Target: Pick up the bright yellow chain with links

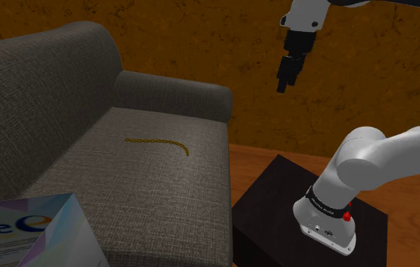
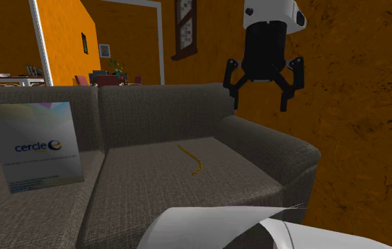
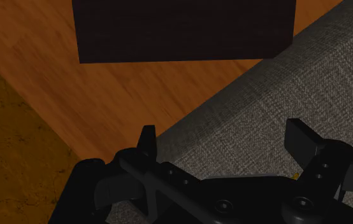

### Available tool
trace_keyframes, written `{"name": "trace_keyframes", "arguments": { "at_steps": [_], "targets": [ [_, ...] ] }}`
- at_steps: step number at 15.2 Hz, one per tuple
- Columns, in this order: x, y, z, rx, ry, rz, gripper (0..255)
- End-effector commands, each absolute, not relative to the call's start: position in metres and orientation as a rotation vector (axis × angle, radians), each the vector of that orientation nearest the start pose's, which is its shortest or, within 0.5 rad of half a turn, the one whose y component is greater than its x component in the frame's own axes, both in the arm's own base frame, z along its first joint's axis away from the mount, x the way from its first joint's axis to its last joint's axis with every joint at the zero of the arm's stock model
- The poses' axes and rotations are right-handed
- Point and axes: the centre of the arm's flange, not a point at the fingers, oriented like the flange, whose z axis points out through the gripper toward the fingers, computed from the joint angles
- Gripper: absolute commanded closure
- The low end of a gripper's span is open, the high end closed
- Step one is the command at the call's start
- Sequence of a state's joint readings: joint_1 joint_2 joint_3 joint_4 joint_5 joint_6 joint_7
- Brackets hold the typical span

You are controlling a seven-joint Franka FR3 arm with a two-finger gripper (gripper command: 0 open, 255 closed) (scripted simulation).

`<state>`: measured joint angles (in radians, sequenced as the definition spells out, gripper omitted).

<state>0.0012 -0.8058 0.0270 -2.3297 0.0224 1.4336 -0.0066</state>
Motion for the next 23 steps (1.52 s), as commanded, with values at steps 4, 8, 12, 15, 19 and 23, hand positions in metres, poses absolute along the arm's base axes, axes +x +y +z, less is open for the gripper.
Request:
{"name": "trace_keyframes", "arguments": {
  "at_steps": [4,8,12,15,19,23],
  "targets": [
    [0.317,0.022,0.574,-3.126,-0.123,0.137,0],
    [0.357,0.037,0.544,-3.11,-0.228,0.131,0],
    [0.396,0.054,0.514,-3.09,-0.332,0.125,0],
    [0.425,0.069,0.492,-3.073,-0.409,0.12,0],
    [0.461,0.092,0.463,-3.047,-0.511,0.114,0],
    [0.497,0.117,0.434,-3.018,-0.612,0.107,0]
  ]
}}
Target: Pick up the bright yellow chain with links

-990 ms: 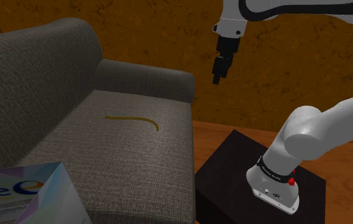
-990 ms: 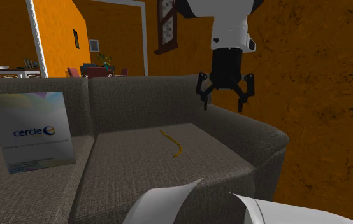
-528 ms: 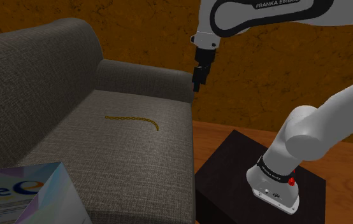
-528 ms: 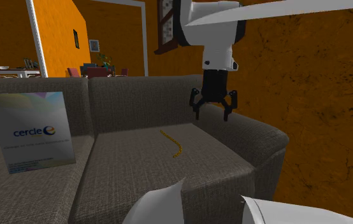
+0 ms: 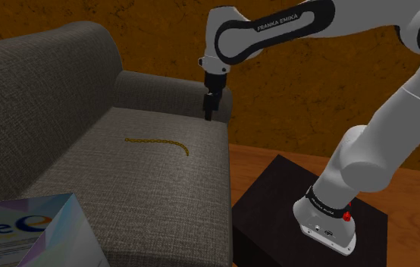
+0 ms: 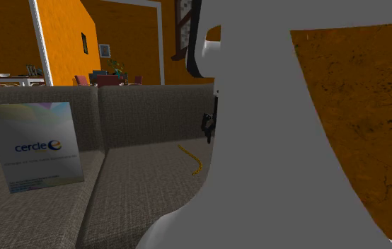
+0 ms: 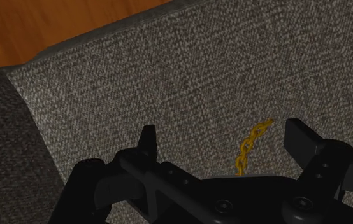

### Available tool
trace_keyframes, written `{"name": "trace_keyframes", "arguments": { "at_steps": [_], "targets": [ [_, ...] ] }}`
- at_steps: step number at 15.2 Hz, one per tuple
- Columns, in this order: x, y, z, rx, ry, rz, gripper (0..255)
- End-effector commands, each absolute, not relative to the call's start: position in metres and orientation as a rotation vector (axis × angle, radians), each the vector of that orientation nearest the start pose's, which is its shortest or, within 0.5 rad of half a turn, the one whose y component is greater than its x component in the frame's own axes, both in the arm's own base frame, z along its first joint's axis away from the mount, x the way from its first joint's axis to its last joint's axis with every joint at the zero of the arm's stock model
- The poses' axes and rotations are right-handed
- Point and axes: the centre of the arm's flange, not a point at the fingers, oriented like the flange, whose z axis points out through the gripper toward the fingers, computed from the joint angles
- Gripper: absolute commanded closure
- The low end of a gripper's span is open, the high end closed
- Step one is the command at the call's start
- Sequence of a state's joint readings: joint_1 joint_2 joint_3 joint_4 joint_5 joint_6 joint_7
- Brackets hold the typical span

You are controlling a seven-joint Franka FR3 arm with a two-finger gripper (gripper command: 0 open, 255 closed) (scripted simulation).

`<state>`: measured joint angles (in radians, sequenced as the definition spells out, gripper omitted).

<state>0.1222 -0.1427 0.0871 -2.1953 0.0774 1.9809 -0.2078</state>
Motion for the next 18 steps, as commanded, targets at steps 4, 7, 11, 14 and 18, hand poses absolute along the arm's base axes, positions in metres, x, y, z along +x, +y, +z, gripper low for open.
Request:
{"name": "trace_keyframes", "arguments": {
  "at_steps": [4,7,11,14,18],
  "targets": [
    [0.53,0.145,0.406,-2.985,-0.711,0.101,0],
    [0.554,0.168,0.385,-2.959,-0.785,0.096,0],
    [0.585,0.2,0.358,-2.921,-0.882,0.089,0],
    [0.602,0.222,0.341,-2.896,-0.941,0.085,0],
    [0.602,0.222,0.32,-2.896,-0.941,0.085,0]
  ]
}}
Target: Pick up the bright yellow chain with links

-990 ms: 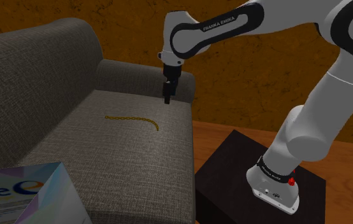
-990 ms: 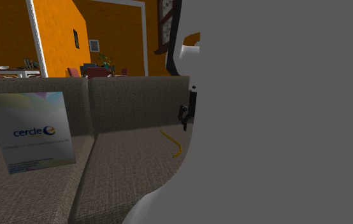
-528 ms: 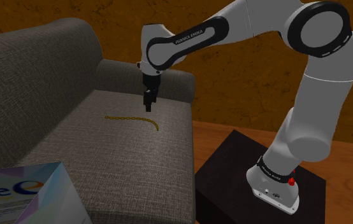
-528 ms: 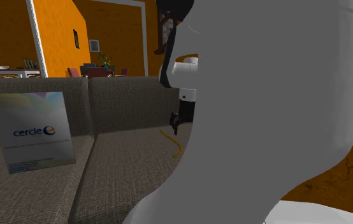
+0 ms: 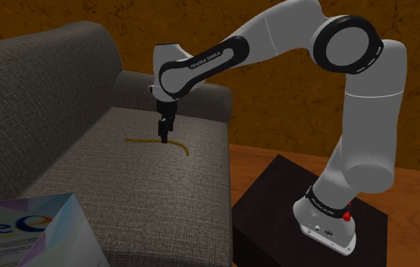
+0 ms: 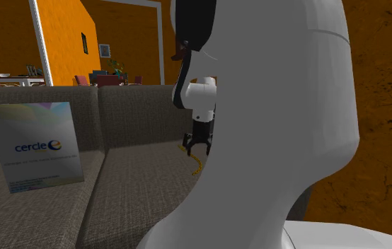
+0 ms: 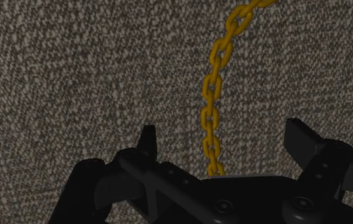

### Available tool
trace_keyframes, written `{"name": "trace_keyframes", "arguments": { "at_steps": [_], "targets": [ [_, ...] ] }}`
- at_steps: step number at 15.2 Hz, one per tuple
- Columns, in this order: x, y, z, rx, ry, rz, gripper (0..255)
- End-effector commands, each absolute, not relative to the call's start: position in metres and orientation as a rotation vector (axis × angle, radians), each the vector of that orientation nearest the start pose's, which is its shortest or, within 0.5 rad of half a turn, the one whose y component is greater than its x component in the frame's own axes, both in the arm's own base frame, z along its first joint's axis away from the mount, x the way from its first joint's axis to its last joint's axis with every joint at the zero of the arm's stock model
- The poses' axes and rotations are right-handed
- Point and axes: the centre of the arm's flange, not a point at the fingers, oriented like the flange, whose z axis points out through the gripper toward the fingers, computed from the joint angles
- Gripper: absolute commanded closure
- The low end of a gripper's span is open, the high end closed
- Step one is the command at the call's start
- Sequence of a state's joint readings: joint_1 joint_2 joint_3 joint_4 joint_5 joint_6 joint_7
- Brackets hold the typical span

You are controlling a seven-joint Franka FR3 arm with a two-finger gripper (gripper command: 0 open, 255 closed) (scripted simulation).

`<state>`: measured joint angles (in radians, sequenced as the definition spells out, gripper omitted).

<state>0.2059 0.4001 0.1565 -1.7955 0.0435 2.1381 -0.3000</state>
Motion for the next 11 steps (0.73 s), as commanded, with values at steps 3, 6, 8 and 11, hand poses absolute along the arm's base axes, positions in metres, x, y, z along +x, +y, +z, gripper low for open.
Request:
{"name": "trace_keyframes", "arguments": {
  "at_steps": [3,6,8,11],
  "targets": [
    [0.602,0.222,0.305,-2.896,-0.941,0.085,0],
    [0.603,0.222,0.301,-2.896,-0.941,0.085,255],
    [0.603,0.222,0.301,-2.896,-0.941,0.085,255],
    [0.602,0.223,0.301,-2.896,-0.941,0.085,255]
  ]
}}
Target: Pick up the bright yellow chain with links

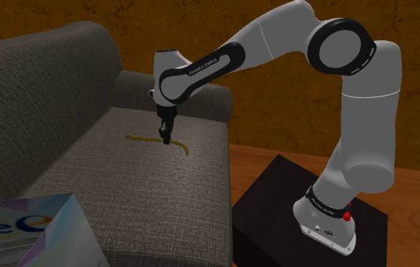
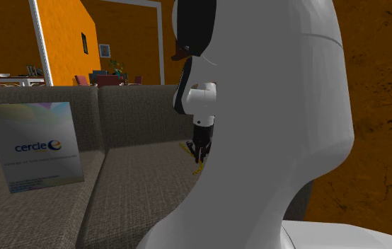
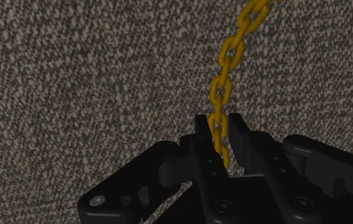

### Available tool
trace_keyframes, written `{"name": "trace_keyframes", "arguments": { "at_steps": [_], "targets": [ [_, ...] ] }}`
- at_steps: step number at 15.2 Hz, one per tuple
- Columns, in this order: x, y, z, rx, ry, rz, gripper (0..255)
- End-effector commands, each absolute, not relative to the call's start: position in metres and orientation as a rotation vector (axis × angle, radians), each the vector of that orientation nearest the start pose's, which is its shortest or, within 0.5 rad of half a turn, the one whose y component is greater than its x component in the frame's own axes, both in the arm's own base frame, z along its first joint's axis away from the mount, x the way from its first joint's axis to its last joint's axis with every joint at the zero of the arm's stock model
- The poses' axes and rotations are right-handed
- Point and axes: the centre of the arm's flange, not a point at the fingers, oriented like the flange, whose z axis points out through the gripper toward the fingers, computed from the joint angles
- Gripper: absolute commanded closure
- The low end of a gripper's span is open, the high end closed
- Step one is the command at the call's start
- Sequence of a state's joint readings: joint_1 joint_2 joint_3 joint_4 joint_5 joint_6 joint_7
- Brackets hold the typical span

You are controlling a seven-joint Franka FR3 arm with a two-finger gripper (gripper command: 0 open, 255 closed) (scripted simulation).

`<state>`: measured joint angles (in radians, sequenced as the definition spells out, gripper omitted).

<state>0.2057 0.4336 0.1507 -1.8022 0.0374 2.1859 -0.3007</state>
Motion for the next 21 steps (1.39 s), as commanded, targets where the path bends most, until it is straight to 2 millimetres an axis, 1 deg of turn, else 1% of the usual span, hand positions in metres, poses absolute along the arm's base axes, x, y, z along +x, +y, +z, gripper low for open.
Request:
{"name": "trace_keyframes", "arguments": {
  "at_steps": [1,3,4,19,21],
  "targets": [
    [0.602,0.224,0.3,-2.896,-0.941,0.085,255],
    [0.602,0.225,0.299,-2.896,-0.941,0.085,255],
    [0.602,0.222,0.301,-2.896,-0.941,0.085,255],
    [0.602,0.222,0.381,-2.896,-0.941,0.085,255],
    [0.602,0.222,0.381,-2.896,-0.941,0.085,255]
  ]
}}
